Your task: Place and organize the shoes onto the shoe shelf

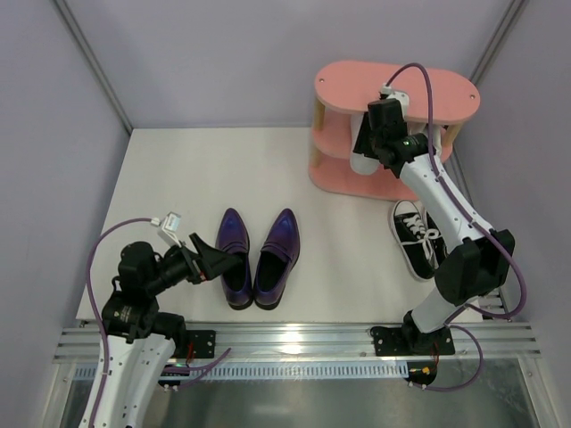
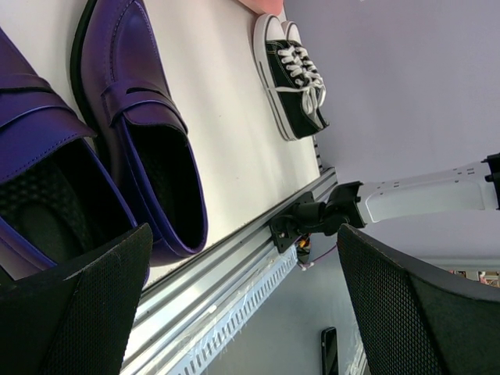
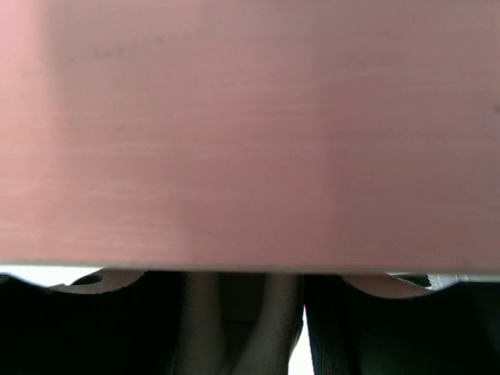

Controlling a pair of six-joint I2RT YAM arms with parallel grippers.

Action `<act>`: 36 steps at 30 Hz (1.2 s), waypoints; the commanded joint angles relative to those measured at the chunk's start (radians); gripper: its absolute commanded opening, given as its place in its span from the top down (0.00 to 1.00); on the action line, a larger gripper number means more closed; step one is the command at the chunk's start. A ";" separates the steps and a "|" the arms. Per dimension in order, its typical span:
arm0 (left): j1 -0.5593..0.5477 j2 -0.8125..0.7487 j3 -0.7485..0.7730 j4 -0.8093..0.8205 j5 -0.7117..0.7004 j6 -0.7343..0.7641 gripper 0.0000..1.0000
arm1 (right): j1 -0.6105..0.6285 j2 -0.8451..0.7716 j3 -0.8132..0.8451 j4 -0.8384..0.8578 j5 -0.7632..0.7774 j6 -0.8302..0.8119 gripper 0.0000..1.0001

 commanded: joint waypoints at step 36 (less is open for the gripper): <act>-0.407 0.784 0.680 0.175 -0.475 0.206 0.76 | -0.424 -0.795 -0.550 0.148 -0.021 0.109 0.96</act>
